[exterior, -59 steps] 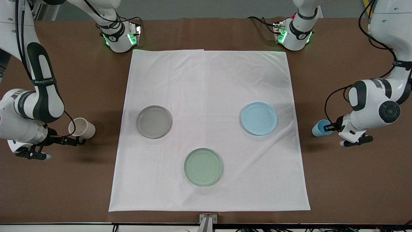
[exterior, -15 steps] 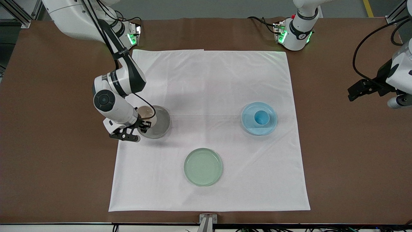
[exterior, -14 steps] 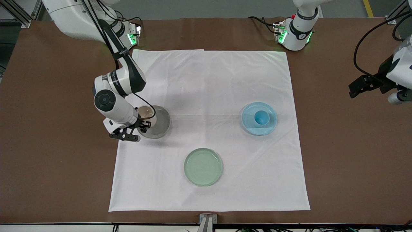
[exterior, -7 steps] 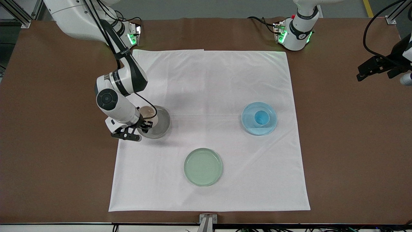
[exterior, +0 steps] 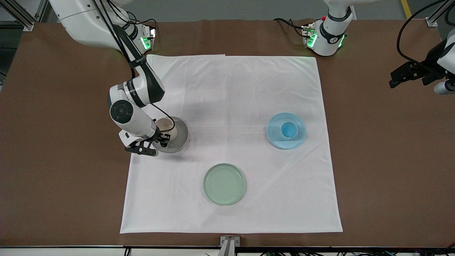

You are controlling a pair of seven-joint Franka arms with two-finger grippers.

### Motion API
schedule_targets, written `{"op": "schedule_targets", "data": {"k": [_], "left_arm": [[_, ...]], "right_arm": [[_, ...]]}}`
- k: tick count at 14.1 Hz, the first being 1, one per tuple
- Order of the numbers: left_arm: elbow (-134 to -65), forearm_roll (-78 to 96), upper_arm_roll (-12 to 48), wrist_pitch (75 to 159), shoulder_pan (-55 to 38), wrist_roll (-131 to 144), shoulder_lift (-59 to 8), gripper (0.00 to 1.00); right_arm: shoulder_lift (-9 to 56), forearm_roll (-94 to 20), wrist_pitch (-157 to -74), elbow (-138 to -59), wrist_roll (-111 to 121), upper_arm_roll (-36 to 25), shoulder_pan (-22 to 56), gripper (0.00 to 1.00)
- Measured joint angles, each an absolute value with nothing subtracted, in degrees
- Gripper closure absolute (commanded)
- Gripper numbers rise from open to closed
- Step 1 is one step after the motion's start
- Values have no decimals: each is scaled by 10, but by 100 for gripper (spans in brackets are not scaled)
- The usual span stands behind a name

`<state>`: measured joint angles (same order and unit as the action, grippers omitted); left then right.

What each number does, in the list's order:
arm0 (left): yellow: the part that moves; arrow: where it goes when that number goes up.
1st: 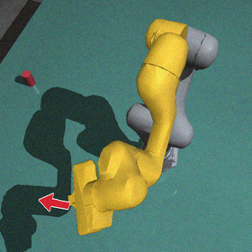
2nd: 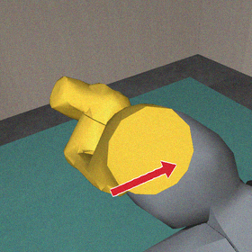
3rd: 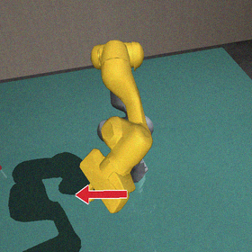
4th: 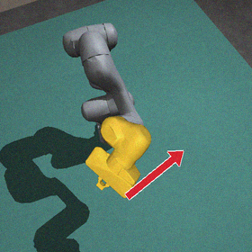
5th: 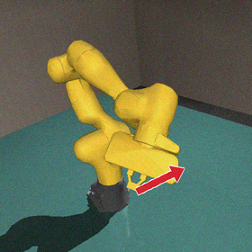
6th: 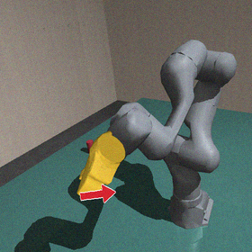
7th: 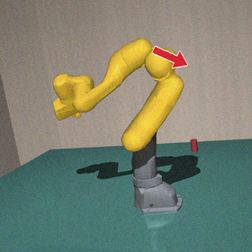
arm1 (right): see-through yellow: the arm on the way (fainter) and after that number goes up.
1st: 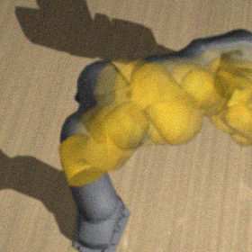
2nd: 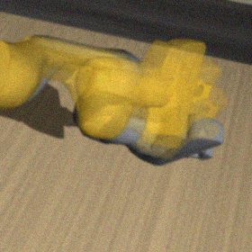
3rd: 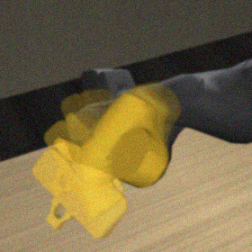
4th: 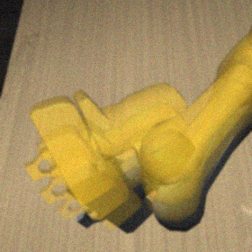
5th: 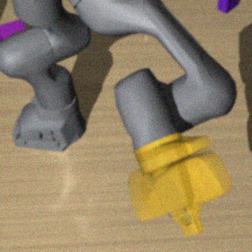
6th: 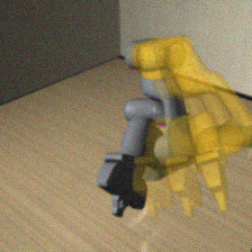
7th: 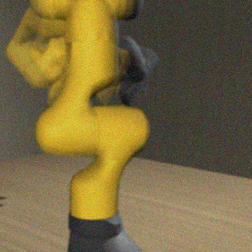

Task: Place blue cup in blue plate and white mug in gray plate
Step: 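Open the right gripper and withdraw it from the mug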

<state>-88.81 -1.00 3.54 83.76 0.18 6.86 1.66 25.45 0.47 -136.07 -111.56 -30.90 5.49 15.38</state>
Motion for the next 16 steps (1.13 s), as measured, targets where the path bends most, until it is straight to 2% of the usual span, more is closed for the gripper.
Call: {"op": "schedule_targets", "data": {"k": [4,10,16], "left_arm": [[-888,-10,34,839,2,69,18,0],[-889,-10,34,846,2,69,18,0],[-889,3,34,846,2,69,19,0]], "right_arm": [[254,8,-1335,-1076,-286,49,149,0],[237,10,-1134,-952,-105,41,41,0],[212,12,-900,-802,-41,40,-36,0]]}}
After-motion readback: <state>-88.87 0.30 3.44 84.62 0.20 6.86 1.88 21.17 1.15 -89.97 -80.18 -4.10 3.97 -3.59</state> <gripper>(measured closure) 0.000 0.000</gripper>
